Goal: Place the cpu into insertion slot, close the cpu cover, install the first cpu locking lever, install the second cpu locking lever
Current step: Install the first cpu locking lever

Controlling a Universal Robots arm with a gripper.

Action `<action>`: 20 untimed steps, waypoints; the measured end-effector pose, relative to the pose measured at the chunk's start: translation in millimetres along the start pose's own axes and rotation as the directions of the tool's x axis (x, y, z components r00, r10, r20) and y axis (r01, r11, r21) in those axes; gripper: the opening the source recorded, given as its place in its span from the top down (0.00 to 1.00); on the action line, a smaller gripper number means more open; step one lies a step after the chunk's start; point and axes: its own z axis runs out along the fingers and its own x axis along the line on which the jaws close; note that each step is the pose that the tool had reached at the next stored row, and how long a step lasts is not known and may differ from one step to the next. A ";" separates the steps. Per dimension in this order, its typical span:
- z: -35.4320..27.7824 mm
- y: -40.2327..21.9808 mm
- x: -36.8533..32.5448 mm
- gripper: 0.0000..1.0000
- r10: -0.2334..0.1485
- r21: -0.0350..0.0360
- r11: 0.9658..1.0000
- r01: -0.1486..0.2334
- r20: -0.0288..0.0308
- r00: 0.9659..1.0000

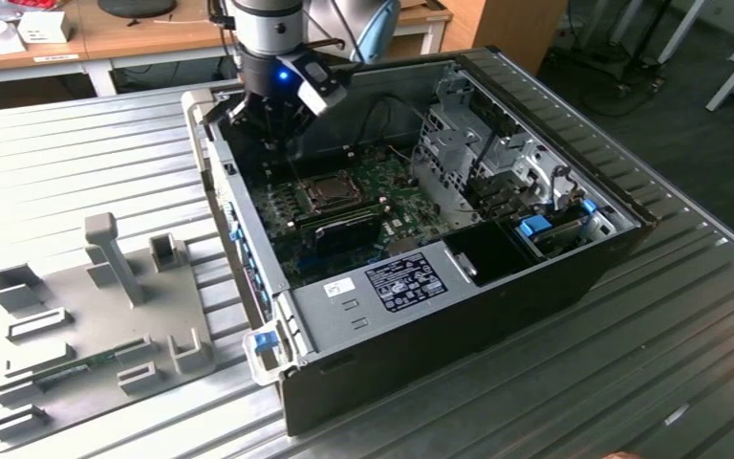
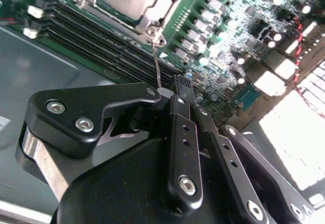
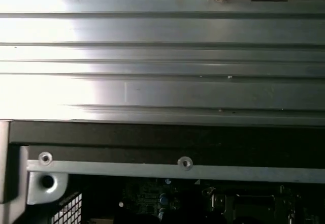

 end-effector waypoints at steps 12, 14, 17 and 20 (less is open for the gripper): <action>0.6 -0.3 -19.0 0.89 0.022 0.001 1.000 -0.022 0.001 1.000; 0.7 -0.3 -22.3 0.89 0.025 0.001 1.000 -0.025 0.001 1.000; 0.9 -0.4 -27.1 0.89 0.030 0.001 1.000 -0.030 0.001 1.000; 0.9 -0.5 -31.1 0.89 0.034 0.001 0.999 -0.034 0.001 0.999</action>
